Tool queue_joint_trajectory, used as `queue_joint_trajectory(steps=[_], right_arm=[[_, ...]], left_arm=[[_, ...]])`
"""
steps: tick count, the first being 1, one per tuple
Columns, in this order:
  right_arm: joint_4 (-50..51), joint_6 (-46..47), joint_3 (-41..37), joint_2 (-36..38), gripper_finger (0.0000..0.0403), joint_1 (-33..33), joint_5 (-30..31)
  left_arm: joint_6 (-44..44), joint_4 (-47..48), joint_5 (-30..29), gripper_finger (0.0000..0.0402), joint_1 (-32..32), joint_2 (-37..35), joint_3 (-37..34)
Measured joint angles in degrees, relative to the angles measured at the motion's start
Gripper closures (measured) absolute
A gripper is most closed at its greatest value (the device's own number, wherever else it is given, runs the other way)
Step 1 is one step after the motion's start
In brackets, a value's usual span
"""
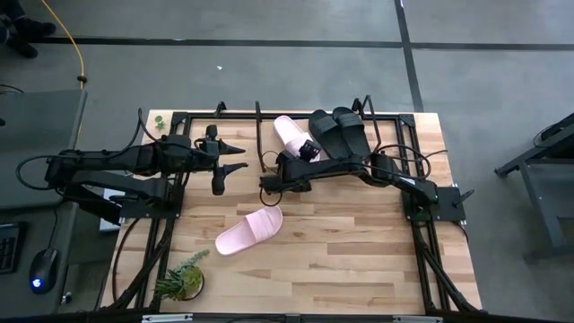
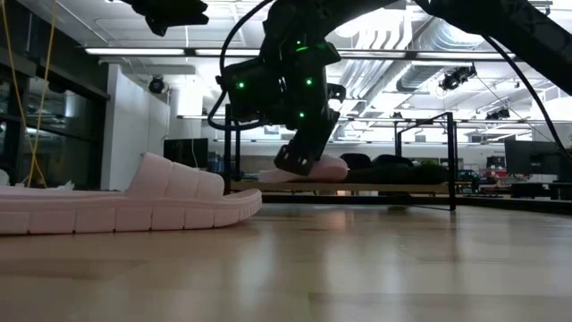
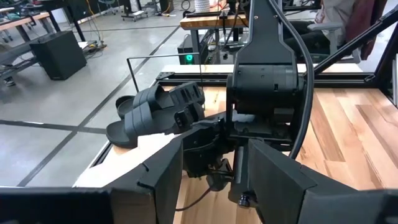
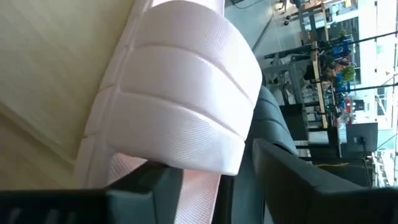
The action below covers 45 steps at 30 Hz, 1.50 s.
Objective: Pick and place slides into the shelf
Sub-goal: Put the right pink slide on the shelf
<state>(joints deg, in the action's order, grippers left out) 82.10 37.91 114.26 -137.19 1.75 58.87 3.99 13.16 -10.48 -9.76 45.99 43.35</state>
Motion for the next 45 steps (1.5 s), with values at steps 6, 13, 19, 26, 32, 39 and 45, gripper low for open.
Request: queue_joint_trajectory(steps=[6,13,19,26,32,39,45], right_arm=[[1.86,0.17,0.02,0.02,0.0191,-1.32,-0.47],[2.87,0.76,0.1,2.51,0.0195,-2.77,1.02],[1.97,-1.81,0.18,4.94,0.0198,-3.37,-0.9],[-2.91,-14.06,0.19,5.99,0.0199,-3.41,-4.62],[-12.35,-25.83,0.19,8.1,0.0199,-1.71,-8.84],[-22.82,-43.2,0.17,10.28,0.0199,1.17,-23.07],[-25.48,-52.11,0.17,11.06,0.0199,4.63,-38.87]], left_arm=[[0.0,0.0,0.0,0.0234,0.0,-0.01,0.0],[0.0,0.05,0.0,0.0234,0.0,-0.02,0.0],[-0.02,0.14,0.0,0.0234,0.0,-0.02,0.0],[-0.02,0.14,0.0,0.0234,0.0,-0.02,0.0],[0.0,0.36,0.0,0.0234,0.02,-0.02,0.01],[0.08,0.39,0.0,0.0234,0.0,-0.02,0.02],[0.16,0.53,0.0,0.0234,0.01,-0.02,0.02]])
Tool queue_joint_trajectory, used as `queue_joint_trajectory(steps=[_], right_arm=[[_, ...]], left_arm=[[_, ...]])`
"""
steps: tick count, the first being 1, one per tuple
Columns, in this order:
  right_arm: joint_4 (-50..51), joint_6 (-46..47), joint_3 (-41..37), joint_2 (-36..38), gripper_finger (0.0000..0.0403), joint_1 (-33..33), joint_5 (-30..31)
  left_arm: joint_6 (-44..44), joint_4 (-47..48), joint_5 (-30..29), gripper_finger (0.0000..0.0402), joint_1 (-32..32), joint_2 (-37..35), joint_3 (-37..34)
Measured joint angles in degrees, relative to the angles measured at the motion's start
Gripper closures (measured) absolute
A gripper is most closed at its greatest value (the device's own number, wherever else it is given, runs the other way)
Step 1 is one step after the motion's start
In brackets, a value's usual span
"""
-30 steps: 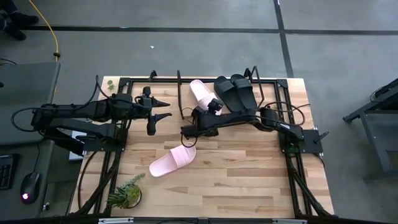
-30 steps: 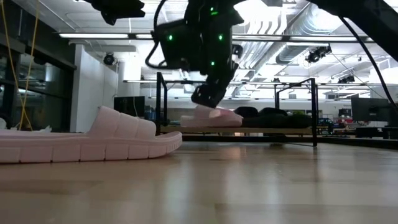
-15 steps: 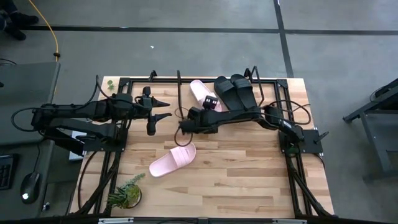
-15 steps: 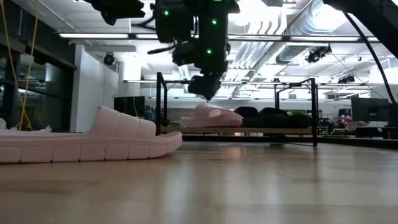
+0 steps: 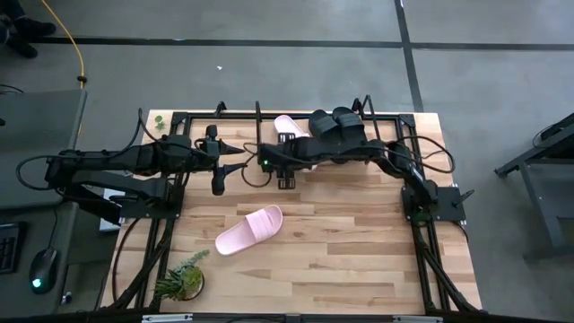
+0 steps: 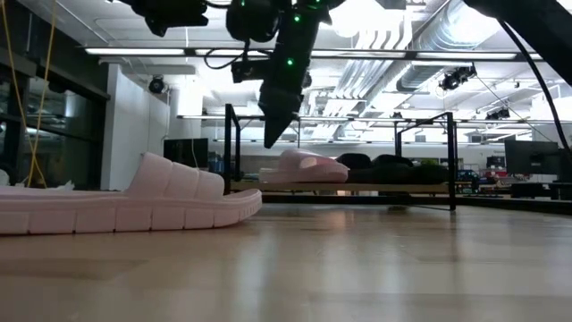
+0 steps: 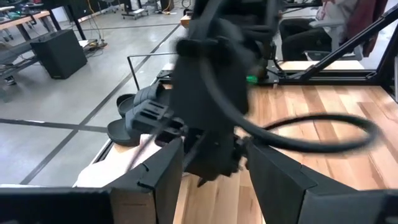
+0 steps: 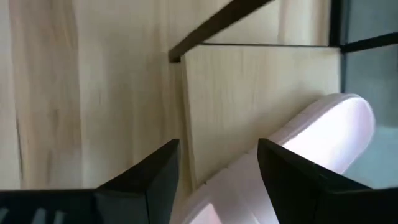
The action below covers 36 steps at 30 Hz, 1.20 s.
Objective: Pick and place slides into the shelf
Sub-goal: Put the right pink slide on the shelf
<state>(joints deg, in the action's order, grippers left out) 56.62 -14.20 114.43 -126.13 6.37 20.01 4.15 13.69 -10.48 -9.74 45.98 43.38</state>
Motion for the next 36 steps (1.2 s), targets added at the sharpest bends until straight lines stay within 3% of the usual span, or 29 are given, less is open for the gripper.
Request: queue_joint_trajectory(steps=[8,15,25,36], right_arm=[[-1.85,-8.42,-0.02,0.0,0.0199,4.77,-7.9],[-7.63,-12.89,-0.02,0.0,0.0199,8.95,-18.87],[-11.27,-14.81,-0.07,-0.63,0.0199,11.82,-25.13],[-10.91,-15.8,-0.07,-1.2,0.0199,13.19,-25.07]], left_arm=[[0.06,0.07,0.0,0.0234,0.0,0.0,0.0],[0.06,0.13,-0.02,0.0234,0.01,0.0,0.0],[0.3,0.26,-0.02,0.0234,-0.01,0.0,0.0],[0.3,0.24,-0.02,0.0234,0.0,0.0,0.0]])
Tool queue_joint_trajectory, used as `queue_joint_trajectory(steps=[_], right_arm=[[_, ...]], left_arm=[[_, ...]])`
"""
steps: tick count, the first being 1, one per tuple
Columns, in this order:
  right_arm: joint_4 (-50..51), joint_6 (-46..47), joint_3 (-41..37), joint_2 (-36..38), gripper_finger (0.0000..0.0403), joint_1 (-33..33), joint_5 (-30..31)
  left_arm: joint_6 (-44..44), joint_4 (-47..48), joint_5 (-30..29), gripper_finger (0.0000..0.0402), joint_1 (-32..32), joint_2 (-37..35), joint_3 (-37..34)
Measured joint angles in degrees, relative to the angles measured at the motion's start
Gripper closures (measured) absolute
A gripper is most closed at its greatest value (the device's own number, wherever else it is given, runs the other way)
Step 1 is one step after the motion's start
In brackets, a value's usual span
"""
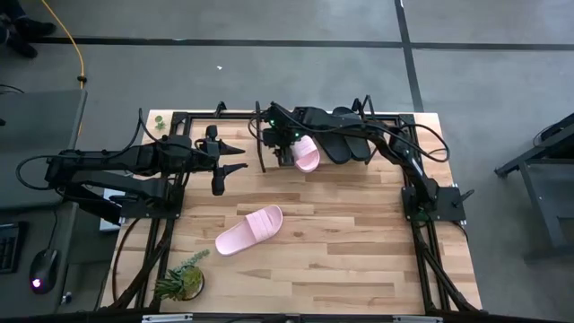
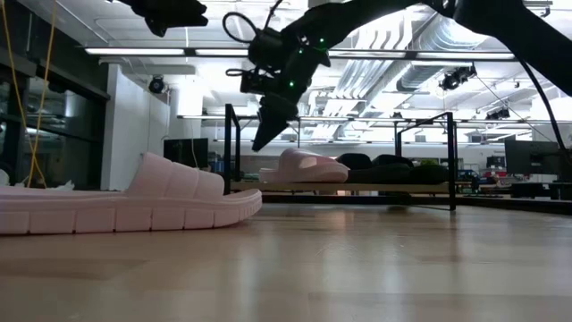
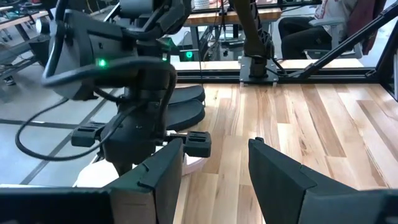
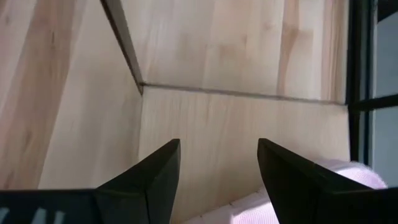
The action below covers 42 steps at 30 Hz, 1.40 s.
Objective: Pick and place slides into the shelf
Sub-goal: Put the right pink slide on the shelf
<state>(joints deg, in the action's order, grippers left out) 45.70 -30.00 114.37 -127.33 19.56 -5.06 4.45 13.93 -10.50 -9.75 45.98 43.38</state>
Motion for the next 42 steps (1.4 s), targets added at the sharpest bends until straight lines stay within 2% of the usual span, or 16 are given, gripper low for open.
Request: queue_joint_trajectory(steps=[6,13,25,31,38,42], right_arm=[[2.26,1.3,-0.02,-1.66,0.0199,0.47,2.59],[3.9,3.14,-0.02,-1.68,0.0199,0.29,11.39],[11.02,12.04,0.0,-1.62,0.0199,0.22,23.52],[9.55,10.09,0.0,-1.62,0.0199,-0.06,22.0],[0.96,4.17,-0.02,-1.62,0.0199,0.15,10.51],[-0.77,1.5,-0.02,-1.62,0.0199,0.94,5.79]], left_arm=[[-0.01,0.0,0.0,0.0234,-0.01,0.02,0.0],[0.2,-0.02,0.0,0.0234,0.01,0.0,0.0],[0.17,-0.04,0.0,0.0234,0.01,0.02,0.0],[0.17,-0.06,0.0,0.0234,0.01,0.01,0.0],[0.16,-0.04,0.0,0.0234,0.01,0.0,0.0],[0.15,-0.04,0.0,0.0234,-0.01,0.02,0.0]])
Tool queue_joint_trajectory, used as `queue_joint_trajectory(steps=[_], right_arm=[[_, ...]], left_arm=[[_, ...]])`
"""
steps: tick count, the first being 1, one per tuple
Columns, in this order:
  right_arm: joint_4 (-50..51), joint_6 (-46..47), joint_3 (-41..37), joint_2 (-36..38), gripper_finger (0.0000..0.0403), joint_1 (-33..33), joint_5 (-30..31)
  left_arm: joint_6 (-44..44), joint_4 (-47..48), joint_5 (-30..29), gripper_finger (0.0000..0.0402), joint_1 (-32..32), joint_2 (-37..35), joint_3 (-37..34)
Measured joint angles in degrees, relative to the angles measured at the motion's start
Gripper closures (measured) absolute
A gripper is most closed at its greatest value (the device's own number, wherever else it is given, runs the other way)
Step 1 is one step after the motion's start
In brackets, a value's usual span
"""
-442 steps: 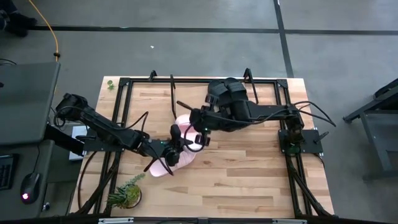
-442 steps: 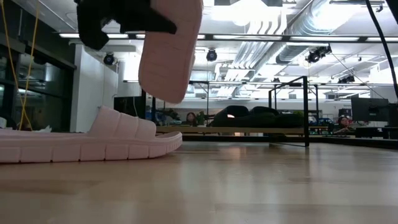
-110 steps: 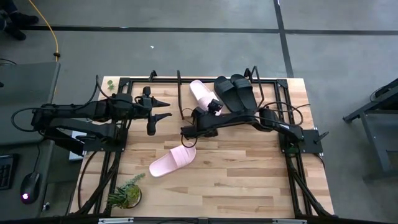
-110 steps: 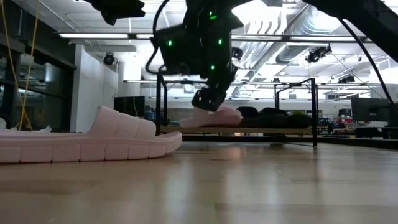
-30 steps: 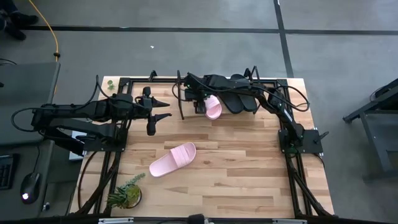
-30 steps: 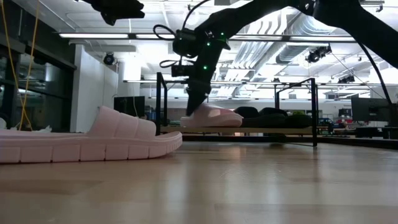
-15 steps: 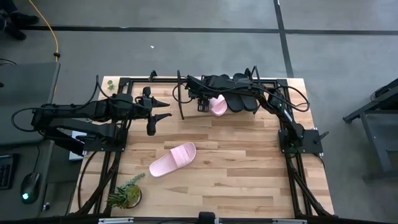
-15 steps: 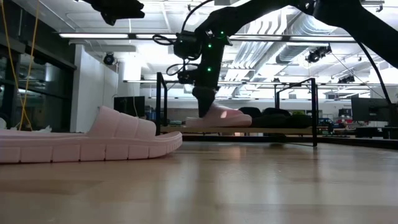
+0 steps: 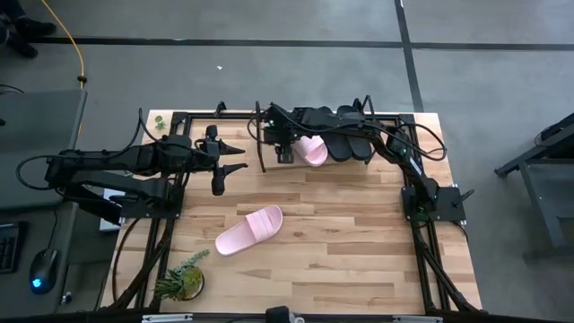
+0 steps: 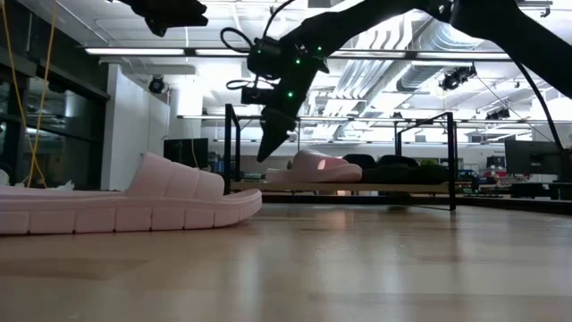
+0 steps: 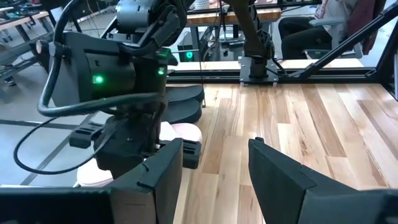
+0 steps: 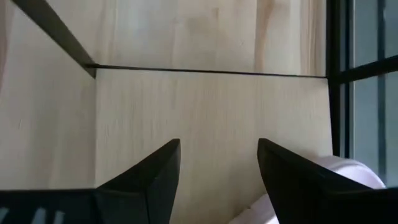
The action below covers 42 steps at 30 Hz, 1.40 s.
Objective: Pick and place slides into the shelf
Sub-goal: Put the right pink slide on the shelf
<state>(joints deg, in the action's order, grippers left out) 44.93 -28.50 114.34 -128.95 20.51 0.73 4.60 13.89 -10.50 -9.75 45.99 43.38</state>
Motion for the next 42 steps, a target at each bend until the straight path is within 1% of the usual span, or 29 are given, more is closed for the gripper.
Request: queue_joint_trajectory(steps=[13,19,22,28,33,36,42], right_arm=[[-1.91,0.15,0.0,-1.3,0.0199,4.81,-7.91],[-2.12,0.46,0.0,-2.55,0.0199,4.82,-7.68],[-2.43,2.06,0.0,-2.75,0.0199,4.73,-5.42],[-0.23,5.5,0.0,-2.8,0.0199,4.68,2.6],[2.76,8.85,0.0,-2.8,0.0199,4.68,7.77],[4.12,10.74,0.02,-2.8,0.0199,4.65,9.79],[5.0,13.81,0.07,-2.8,0.0199,4.62,11.19]], left_arm=[[0.0,-0.01,0.0,0.0234,0.02,-0.02,0.0],[0.0,0.0,-0.01,0.0234,0.0,0.01,0.0],[0.0,-0.04,-0.02,0.0234,-0.01,0.01,0.0],[0.0,-0.04,-0.01,0.0234,-0.01,0.01,0.0],[0.0,-0.04,0.0,0.0234,0.02,0.01,0.0],[0.0,-0.04,-0.02,0.0234,0.01,0.01,0.0],[0.0,-0.02,-0.02,0.0234,0.02,0.01,0.0]])
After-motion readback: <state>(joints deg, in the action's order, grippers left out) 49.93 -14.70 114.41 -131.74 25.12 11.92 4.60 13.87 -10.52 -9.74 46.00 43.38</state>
